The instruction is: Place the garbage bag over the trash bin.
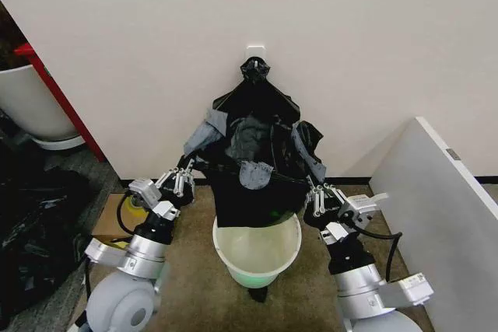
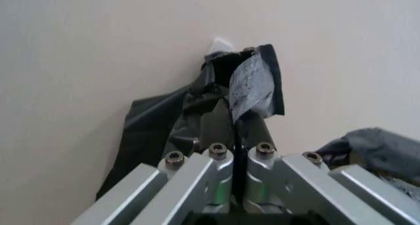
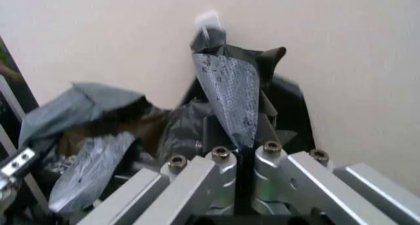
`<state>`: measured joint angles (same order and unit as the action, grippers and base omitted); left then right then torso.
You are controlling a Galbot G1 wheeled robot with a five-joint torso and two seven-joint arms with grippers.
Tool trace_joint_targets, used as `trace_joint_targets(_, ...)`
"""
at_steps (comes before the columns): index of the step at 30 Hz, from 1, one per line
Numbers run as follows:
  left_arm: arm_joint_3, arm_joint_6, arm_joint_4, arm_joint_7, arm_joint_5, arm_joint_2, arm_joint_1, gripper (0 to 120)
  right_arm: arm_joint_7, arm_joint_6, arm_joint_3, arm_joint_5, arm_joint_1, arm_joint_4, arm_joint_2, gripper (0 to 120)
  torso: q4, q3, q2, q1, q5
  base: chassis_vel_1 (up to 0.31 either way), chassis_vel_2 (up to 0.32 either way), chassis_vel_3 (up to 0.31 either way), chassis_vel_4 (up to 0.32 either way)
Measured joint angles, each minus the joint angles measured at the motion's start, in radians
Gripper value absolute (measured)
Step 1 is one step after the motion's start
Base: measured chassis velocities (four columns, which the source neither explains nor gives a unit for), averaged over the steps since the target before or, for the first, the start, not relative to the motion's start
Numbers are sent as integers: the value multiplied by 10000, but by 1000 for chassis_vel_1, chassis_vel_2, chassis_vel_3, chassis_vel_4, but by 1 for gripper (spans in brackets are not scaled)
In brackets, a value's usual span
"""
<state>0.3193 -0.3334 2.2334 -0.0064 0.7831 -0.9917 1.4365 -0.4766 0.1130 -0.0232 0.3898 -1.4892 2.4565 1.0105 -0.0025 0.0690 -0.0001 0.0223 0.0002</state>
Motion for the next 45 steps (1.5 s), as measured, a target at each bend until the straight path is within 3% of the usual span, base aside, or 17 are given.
trace_joint_targets(11, -161, 13, -656, 35, -550, -127, 93, 0, -513, -738, 917, 707, 185, -620, 133, 0, 0, 0, 0, 0, 0, 0, 0, 0, 0)
trace_joint_targets(21, -384, -48, -1048, 185, -430, -272, 245, 0, -974, -1196, 489, 513, 57, -769, -28, 0, 1, -1, 0, 0, 0, 0, 0, 0, 0)
trace_joint_targets(30, -1526, -61, -1278, 215, -458, -526, 667, 0, -1632, -1649, 325, 672, -640, -434, -785, 0, 0, -1, 0, 0, 1, 0, 0, 0, 0)
trace_joint_targets(38, -1934, 408, -1687, -914, -1998, -576, 1229, 0, -2149, -2715, 1112, 1239, -840, -527, -1238, 0, 0, -1, 0, 0, 0, 0, 0, 0, 0)
trace_joint_targets(45, -1924, 1166, -1430, -2308, -2856, -325, 1868, 0, -2557, -3253, 1523, 2162, -645, -618, -1199, 0, 0, -2, 0, 0, 0, 0, 0, 0, 0)
